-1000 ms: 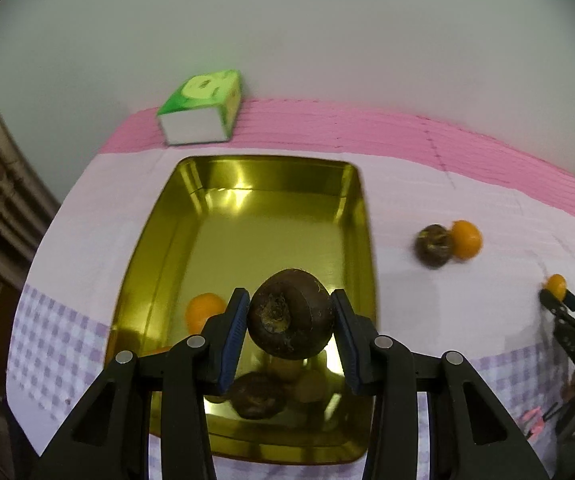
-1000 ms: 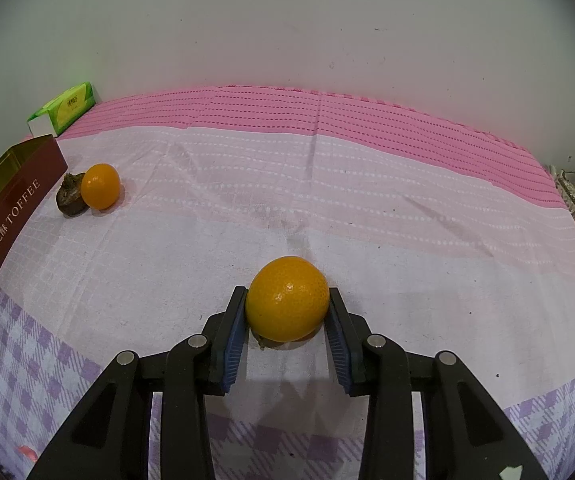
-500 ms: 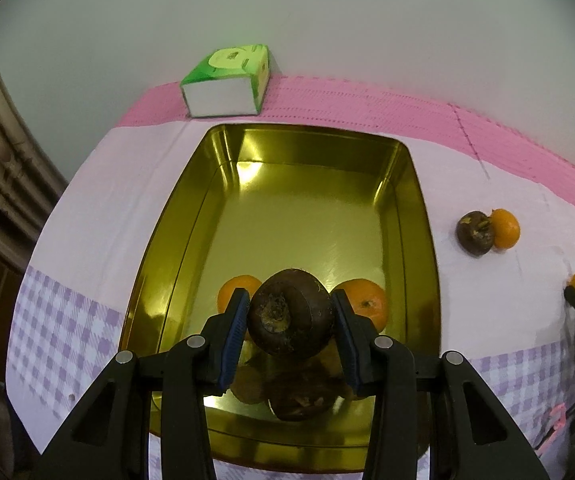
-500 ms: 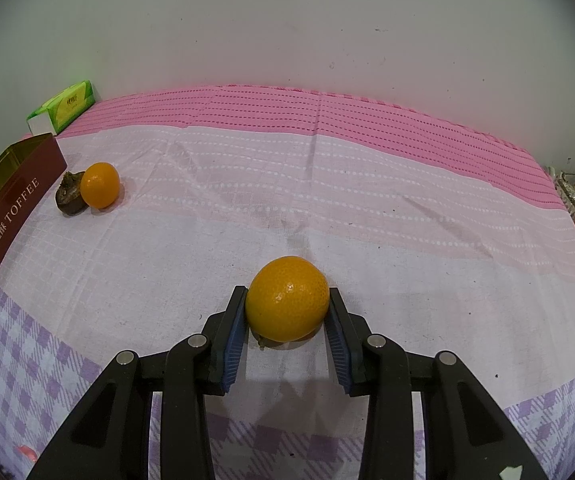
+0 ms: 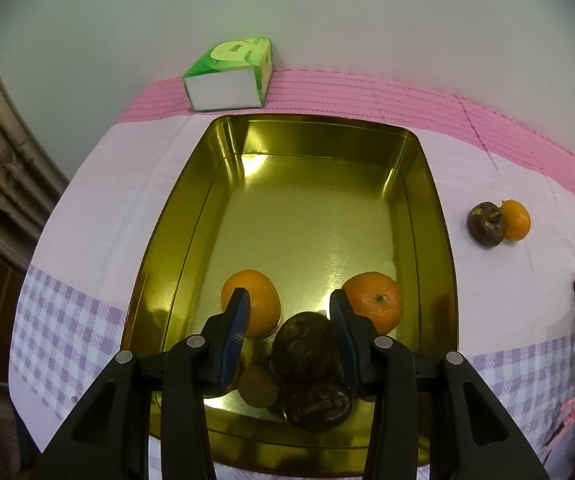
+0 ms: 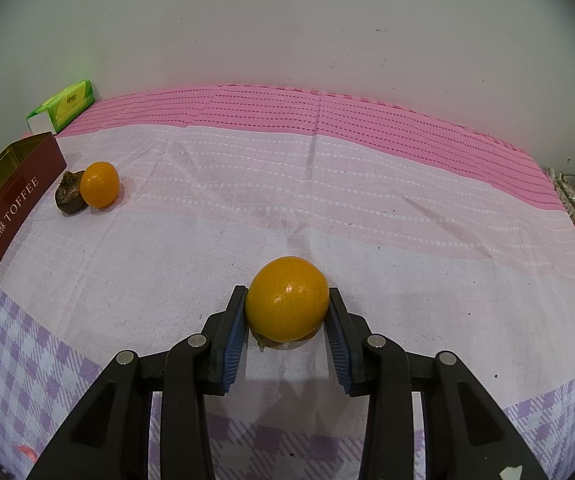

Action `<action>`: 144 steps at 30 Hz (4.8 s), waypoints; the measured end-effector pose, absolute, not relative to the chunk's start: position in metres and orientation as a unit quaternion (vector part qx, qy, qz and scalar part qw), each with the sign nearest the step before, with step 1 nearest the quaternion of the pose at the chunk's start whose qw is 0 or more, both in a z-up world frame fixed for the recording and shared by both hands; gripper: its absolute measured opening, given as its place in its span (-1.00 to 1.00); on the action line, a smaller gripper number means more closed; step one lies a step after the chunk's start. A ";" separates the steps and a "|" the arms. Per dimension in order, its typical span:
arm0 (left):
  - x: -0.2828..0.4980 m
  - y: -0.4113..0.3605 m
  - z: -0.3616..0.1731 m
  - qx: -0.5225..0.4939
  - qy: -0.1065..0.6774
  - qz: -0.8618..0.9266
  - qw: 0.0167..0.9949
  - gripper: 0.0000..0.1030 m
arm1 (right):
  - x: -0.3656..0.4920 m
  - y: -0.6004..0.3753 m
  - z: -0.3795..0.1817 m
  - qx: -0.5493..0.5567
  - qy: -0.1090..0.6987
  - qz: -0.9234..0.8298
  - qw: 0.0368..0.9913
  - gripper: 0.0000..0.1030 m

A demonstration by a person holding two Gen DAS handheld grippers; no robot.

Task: Organize fruits
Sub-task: 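Carry the dark brown fruit into the tin tray and open the left gripper, then carry the yellow-orange fruit into the tin tray and open the right gripper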

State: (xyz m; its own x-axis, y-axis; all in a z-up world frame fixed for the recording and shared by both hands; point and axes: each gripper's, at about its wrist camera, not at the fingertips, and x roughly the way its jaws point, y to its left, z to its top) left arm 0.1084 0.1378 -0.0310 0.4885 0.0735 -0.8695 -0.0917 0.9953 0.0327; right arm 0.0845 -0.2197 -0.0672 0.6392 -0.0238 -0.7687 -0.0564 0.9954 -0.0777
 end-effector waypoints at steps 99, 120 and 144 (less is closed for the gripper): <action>0.029 0.257 0.024 -0.072 0.450 0.169 0.874 0.70 | 0.058 0.055 -0.009 -0.132 0.403 0.281 0.861 -0.34; 0.030 0.255 0.022 -0.072 0.451 0.169 0.873 0.70 | 0.062 0.081 -0.042 -0.170 0.422 0.284 0.844 -0.33; 0.031 0.250 0.019 -0.061 0.454 0.163 0.874 0.71 | 0.065 0.039 -0.001 -0.112 0.390 0.262 0.876 -0.16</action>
